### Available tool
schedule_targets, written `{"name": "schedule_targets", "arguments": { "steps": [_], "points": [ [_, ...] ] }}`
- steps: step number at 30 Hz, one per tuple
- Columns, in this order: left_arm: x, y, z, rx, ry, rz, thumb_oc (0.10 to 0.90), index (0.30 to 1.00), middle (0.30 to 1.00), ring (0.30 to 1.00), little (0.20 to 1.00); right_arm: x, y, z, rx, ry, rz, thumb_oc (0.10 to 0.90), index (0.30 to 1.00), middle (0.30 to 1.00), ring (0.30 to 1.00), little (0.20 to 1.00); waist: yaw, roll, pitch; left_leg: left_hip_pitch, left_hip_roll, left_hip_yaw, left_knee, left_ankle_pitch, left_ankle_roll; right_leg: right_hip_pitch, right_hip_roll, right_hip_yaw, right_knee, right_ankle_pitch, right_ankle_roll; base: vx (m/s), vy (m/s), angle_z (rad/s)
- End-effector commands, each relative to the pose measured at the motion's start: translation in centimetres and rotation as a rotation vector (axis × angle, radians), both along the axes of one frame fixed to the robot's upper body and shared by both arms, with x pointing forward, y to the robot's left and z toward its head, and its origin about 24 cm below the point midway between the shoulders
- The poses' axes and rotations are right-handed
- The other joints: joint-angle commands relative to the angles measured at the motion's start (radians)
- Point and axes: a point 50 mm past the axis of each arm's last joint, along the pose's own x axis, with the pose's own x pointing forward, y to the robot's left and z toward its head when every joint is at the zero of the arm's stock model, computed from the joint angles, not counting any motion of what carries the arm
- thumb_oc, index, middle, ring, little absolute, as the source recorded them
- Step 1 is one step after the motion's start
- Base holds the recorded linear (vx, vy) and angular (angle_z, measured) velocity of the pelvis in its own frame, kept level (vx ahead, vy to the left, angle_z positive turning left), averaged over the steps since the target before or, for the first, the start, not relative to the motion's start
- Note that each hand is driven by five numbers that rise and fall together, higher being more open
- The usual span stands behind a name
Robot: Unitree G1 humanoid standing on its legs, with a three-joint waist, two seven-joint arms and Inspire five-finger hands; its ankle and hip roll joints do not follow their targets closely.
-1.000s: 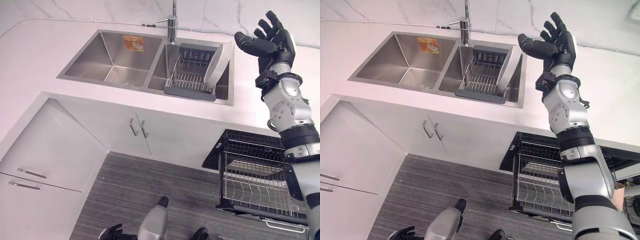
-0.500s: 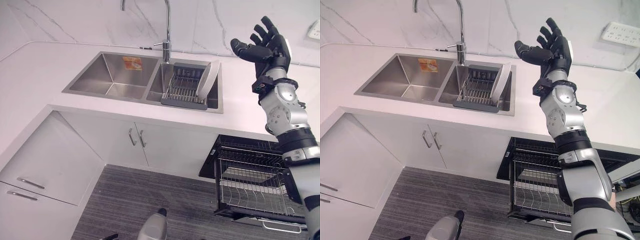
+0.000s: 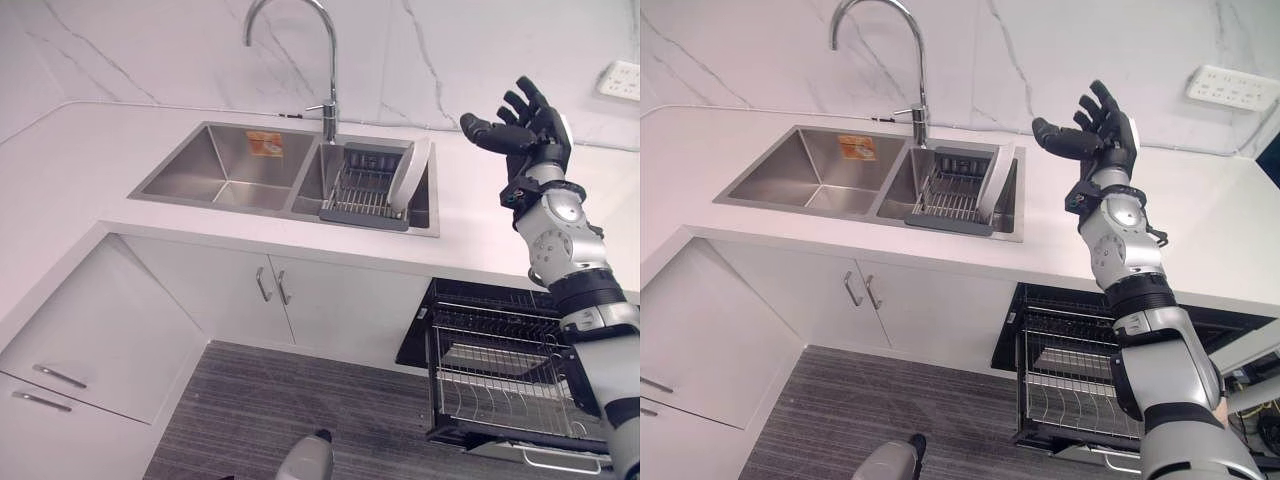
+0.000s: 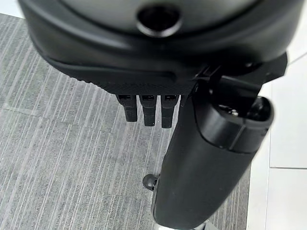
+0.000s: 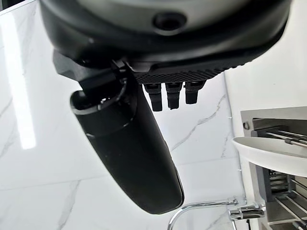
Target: Place the dishes in the dishwasher.
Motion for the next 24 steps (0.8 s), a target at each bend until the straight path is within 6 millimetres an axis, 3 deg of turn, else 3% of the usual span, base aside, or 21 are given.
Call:
{"name": "schedule_targets", "arguments": {
  "steps": [1, 12, 24],
  "points": [
    [-1.1, 2.4, 0.6, 0.085, 0.039, 0.0, 0.8, 0.9, 0.9, 0.9, 0.9, -0.4, 0.4, 5.9, -0.003, -0.226, 0.038, 0.8, 0.9, 0.9, 0.9, 0.9, 0.01, -0.019, -0.043, -0.036, 0.014, 0.012, 0.042, -0.052, -0.034, 0.059, 0.003, 0.029, -0.093, 0.024, 0.054, 0.04, 0.02, 0.01],
    [-1.7, 2.6, 0.6, 0.085, 0.049, -0.01, 0.8, 0.9, 0.9, 0.9, 0.9, -0.1, 0.2, 4.5, 0.023, -0.181, 0.038, 0.8, 0.9, 0.9, 0.9, 0.9, 0.031, -0.009, -0.029, -0.036, -0.005, -0.005, 0.042, -0.057, -0.03, 0.068, -0.011, 0.016, -0.093, 0.021, 0.058, 0.05, 0.032, 0.05],
    [-2.1, 2.4, 0.6, 0.075, 0.063, -0.029, 0.8, 0.9, 0.9, 0.9, 0.9, -0.3, -0.3, 5.0, 0.011, -0.193, 0.026, 0.8, 0.9, 0.9, 0.9, 0.9, 0.041, 0.001, -0.003, -0.046, -0.023, -0.023, 0.042, -0.054, -0.022, 0.062, -0.02, 0.012, -0.093, 0.029, 0.06, 0.03, 0.029, 0.04]
  ]
}}
